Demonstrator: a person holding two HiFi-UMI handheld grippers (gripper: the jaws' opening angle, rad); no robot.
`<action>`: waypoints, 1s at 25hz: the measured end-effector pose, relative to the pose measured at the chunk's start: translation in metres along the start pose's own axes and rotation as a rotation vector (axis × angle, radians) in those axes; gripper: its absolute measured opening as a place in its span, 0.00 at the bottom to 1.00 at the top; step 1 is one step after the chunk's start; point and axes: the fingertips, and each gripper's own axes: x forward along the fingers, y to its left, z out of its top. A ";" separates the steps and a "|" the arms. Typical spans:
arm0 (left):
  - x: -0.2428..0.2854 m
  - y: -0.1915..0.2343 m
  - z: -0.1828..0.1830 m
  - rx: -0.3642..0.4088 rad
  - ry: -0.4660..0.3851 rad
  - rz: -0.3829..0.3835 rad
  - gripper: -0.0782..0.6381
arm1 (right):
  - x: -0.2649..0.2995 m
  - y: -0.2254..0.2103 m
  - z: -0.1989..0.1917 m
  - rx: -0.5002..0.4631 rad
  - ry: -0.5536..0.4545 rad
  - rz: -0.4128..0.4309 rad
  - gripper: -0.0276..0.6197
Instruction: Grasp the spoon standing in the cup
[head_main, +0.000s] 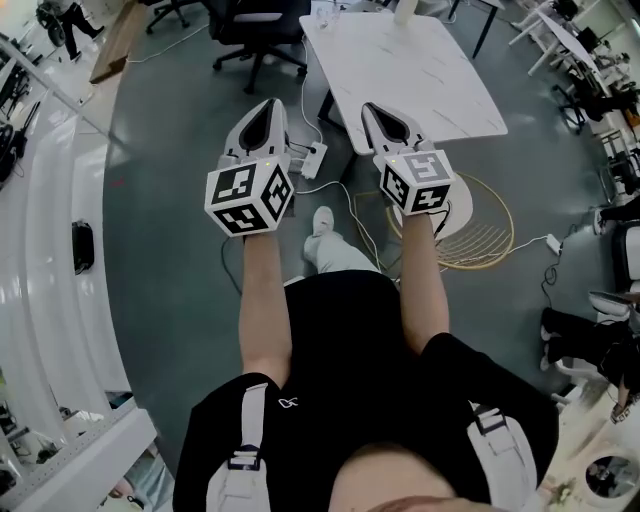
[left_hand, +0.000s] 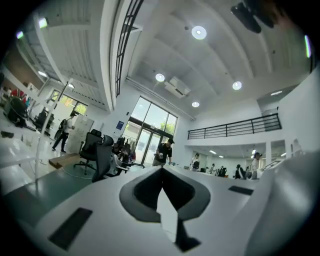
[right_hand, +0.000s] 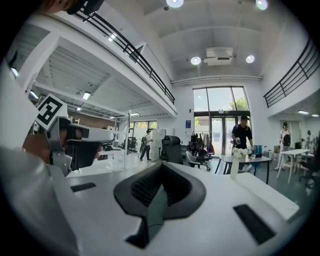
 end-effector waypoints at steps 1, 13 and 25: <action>0.007 0.000 0.001 -0.017 -0.007 -0.027 0.13 | 0.005 -0.006 -0.001 0.001 0.000 0.002 0.05; 0.149 0.058 -0.004 0.024 0.061 -0.069 0.13 | 0.155 -0.077 -0.003 0.051 -0.004 0.040 0.05; 0.359 0.111 -0.069 -0.035 0.208 -0.037 0.13 | 0.322 -0.225 -0.044 0.105 0.115 -0.029 0.05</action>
